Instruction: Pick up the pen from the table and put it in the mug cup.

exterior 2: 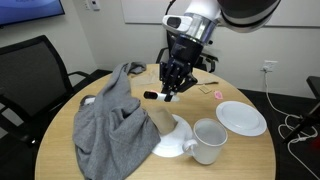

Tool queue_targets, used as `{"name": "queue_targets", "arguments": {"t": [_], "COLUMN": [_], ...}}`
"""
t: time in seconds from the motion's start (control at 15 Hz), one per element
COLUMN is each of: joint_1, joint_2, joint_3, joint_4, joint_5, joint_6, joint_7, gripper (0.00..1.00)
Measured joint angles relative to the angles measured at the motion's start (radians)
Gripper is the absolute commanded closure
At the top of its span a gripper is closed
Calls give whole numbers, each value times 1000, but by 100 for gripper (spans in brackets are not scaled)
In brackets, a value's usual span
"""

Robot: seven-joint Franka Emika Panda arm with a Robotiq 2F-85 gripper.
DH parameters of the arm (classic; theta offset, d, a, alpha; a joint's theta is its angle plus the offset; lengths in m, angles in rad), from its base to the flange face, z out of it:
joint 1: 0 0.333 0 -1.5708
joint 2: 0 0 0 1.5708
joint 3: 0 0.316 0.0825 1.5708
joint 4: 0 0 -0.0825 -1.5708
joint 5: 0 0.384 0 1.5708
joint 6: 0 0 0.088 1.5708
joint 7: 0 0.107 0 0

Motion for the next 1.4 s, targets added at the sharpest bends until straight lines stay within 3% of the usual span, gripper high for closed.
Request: {"name": "queue_targets", "arguments": {"t": [0.47,1.4], "joint_1": [-143,-246], "joint_2": [111,160], "joint_3": [124,230], "joint_4": [14,34], "joint_5": [0,63], "joint_6": [-75,-333], "joint_7": [-179,-396], "gripper": [95,95]}}
